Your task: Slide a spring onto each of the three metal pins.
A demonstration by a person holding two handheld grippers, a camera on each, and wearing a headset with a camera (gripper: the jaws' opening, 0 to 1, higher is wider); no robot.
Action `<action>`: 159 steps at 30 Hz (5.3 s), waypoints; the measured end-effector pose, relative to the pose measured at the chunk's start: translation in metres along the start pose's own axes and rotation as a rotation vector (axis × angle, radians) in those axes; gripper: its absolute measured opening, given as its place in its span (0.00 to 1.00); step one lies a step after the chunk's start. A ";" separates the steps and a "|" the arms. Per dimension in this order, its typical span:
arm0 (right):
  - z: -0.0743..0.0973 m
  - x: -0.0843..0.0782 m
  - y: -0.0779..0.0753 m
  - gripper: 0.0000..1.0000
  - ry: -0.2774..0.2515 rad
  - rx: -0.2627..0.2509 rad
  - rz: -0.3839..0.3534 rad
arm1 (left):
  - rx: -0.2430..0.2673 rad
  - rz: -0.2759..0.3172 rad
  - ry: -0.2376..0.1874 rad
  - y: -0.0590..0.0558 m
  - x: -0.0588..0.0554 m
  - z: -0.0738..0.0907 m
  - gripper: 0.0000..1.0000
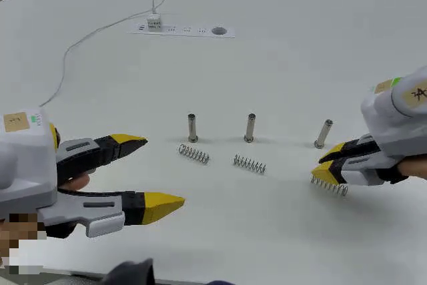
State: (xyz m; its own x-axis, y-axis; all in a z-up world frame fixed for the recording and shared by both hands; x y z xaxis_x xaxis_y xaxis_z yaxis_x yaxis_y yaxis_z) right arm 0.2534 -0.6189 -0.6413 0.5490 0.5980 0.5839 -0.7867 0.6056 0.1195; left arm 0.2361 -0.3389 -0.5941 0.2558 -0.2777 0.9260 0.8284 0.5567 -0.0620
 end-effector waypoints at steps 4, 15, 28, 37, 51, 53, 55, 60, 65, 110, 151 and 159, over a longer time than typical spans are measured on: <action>-0.004 -0.002 0.001 0.14 0.062 0.015 0.037 | 0.002 -0.001 0.001 0.000 0.000 0.000 0.70; -0.013 -0.006 -0.004 0.13 0.150 0.047 0.085 | 0.009 -0.001 0.009 0.001 -0.001 0.000 0.70; -0.006 -0.001 -0.005 0.12 0.110 0.040 0.067 | 0.012 0.004 0.001 0.001 0.000 0.001 0.70; 0.013 0.003 -0.011 0.12 -0.008 -0.018 -0.002 | -0.005 -0.003 0.006 -0.002 0.000 -0.001 0.69; 0.028 -0.005 -0.015 0.12 -0.128 -0.064 -0.103 | -0.010 -0.008 0.011 -0.002 0.000 -0.001 0.69; 0.030 -0.004 -0.016 0.12 -0.143 -0.070 -0.106 | -0.009 -0.009 0.014 -0.002 -0.001 -0.001 0.69; 0.031 -0.003 -0.016 0.12 -0.155 -0.071 -0.110 | -0.008 -0.010 0.016 -0.002 -0.001 -0.001 0.69; 0.040 0.006 -0.016 0.12 -0.187 -0.089 -0.097 | -0.003 -0.009 0.021 -0.002 -0.001 -0.001 0.69; 0.055 0.023 -0.018 0.12 -0.231 -0.116 -0.067 | 0.003 -0.008 0.023 -0.001 -0.002 -0.001 0.69; 0.021 0.018 -0.064 0.12 -0.257 -0.206 -0.153 | 0.011 0.008 0.032 0.002 -0.005 -0.001 0.69; -0.017 0.052 0.016 0.15 -0.146 -0.012 0.025 | -0.006 0.001 -0.002 -0.001 0.000 0.000 0.69; -0.042 0.074 0.026 0.15 -0.089 0.054 0.116 | 0.002 0.002 0.000 0.001 -0.001 0.000 0.69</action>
State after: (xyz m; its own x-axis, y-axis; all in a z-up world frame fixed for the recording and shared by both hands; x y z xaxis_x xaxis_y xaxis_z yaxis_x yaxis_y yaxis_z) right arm 0.2849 -0.5366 -0.6283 0.4279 0.6119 0.6652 -0.8589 0.5043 0.0887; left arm 0.2364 -0.3380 -0.5951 0.2575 -0.2761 0.9260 0.8268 0.5589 -0.0633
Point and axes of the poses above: the centre of the closed fingertips' face, and the gripper's own axes: z roughly backward along the fingers, y roughly to its left, x roughly out of its top, the point moved 6 cm from there along z, roughly backward along the fingers, and after that the axes turned 8 degrees about x, right-handed, at the moved point
